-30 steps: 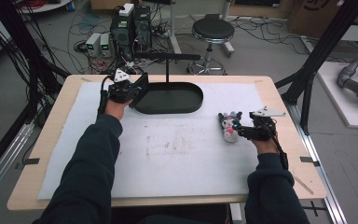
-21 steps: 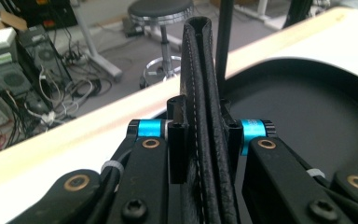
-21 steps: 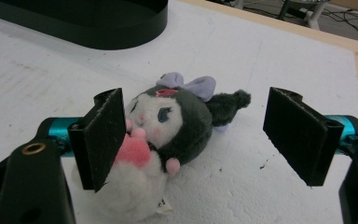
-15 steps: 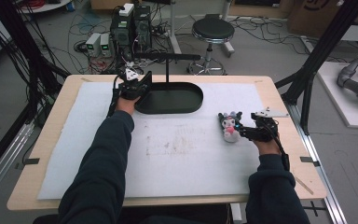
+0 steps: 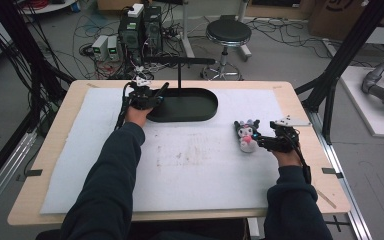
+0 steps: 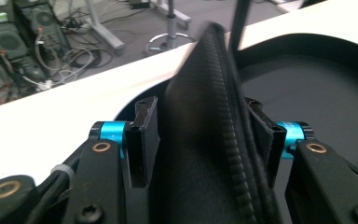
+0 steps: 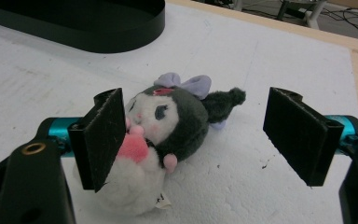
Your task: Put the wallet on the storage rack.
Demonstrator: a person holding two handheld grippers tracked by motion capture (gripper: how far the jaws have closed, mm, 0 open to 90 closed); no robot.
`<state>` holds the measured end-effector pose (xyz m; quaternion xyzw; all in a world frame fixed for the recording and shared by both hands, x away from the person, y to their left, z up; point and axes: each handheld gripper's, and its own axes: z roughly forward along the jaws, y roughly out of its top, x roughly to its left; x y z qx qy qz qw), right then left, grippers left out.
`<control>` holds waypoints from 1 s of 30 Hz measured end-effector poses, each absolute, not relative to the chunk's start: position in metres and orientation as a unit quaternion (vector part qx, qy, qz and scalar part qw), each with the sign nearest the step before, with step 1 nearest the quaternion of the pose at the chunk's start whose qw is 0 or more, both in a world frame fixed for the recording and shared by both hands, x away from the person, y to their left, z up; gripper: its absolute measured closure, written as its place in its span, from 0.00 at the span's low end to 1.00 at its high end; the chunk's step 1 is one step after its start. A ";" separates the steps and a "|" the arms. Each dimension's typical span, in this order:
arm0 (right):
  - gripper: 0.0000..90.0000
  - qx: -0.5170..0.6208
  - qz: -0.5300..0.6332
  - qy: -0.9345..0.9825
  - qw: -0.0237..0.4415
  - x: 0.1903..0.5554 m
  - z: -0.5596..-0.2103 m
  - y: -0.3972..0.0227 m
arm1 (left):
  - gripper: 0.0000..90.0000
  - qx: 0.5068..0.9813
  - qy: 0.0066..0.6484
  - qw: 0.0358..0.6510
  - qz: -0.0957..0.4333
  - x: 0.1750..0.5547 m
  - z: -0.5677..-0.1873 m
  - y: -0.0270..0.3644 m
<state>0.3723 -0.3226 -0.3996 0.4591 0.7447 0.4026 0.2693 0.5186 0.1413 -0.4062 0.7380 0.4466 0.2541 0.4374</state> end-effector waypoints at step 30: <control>0.24 0.454 0.402 0.748 0.268 0.373 -0.400 -0.321 | 0.42 0.721 0.468 0.471 0.198 0.520 -0.434 0.119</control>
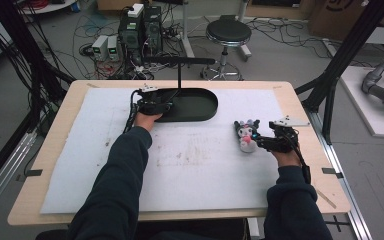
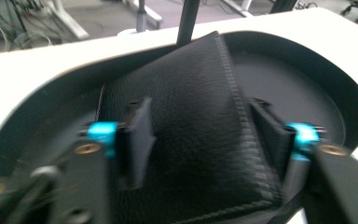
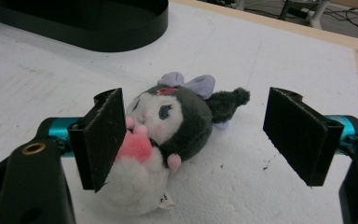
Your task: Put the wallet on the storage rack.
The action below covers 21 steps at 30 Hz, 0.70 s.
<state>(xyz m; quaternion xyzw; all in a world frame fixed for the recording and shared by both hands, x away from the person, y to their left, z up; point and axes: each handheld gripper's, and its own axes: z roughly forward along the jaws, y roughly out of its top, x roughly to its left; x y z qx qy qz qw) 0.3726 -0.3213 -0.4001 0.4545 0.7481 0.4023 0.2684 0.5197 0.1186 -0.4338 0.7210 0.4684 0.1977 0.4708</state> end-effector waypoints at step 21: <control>0.24 0.439 0.409 0.756 0.264 0.374 -0.400 -0.316 | 0.25 0.688 0.415 0.563 0.195 0.435 -0.382 0.164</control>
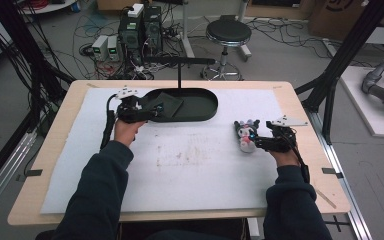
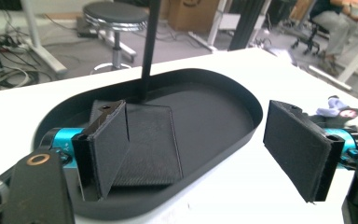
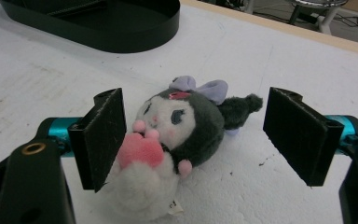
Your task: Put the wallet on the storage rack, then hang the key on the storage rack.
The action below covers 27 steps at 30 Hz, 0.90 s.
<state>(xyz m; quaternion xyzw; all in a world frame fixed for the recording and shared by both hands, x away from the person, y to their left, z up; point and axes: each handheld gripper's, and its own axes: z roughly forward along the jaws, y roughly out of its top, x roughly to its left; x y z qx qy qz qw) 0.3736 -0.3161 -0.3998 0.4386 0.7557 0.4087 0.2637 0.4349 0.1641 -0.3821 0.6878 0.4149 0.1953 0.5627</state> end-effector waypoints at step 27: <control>0.24 0.429 0.385 0.769 0.276 0.372 -0.399 -0.303 | 0.20 0.677 0.428 0.544 0.251 0.371 -0.398 0.228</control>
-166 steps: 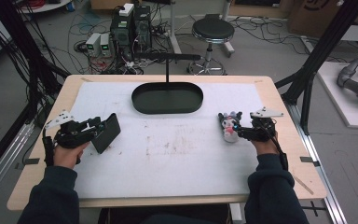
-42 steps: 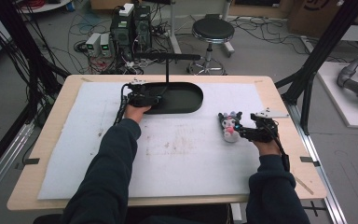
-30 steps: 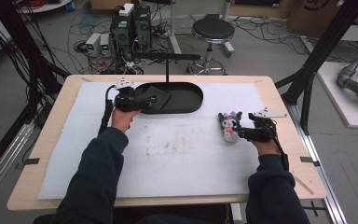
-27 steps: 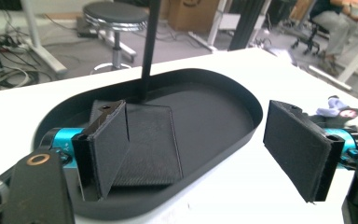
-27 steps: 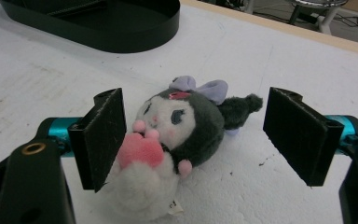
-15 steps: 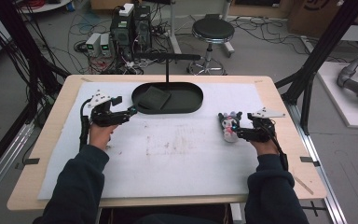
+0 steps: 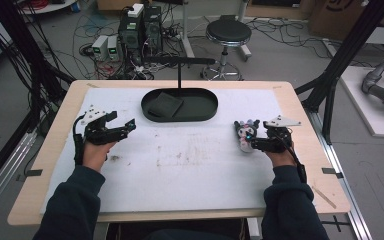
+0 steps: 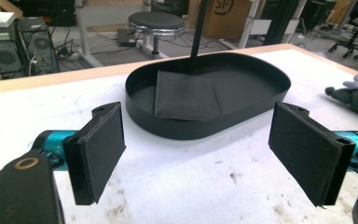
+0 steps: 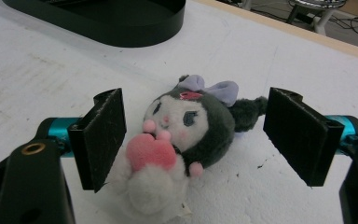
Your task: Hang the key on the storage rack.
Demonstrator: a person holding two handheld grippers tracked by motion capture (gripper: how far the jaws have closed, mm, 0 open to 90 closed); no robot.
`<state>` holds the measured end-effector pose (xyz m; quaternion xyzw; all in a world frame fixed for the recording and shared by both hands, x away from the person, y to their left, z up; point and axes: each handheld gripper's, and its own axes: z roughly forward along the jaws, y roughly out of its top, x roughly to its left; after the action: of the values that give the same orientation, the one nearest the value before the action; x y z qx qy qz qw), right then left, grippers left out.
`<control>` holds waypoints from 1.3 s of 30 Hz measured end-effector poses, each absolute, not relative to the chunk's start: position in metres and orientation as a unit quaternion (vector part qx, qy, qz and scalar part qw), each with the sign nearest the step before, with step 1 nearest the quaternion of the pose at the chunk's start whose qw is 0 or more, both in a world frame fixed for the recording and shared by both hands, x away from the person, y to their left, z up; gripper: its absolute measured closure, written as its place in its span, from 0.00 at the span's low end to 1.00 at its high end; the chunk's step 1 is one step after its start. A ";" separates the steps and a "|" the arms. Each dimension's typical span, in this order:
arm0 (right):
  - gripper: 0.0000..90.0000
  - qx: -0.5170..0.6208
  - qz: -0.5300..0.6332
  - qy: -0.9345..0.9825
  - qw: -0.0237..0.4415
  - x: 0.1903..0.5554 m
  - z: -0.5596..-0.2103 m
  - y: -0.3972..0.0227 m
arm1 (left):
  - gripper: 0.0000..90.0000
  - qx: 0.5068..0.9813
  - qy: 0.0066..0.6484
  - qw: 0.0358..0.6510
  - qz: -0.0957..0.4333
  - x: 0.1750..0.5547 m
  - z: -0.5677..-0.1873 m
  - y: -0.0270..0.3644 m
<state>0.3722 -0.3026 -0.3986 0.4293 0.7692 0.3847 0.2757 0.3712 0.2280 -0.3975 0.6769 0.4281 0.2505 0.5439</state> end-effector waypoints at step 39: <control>0.41 0.327 0.260 0.872 0.255 0.383 -0.424 -0.264 | 0.21 0.670 0.445 0.543 0.241 0.354 -0.418 0.242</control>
<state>0.3827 -0.2641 -0.4236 0.3267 0.8721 0.2596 0.2555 0.3545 0.2425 -0.4179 0.6701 0.4447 0.2410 0.5434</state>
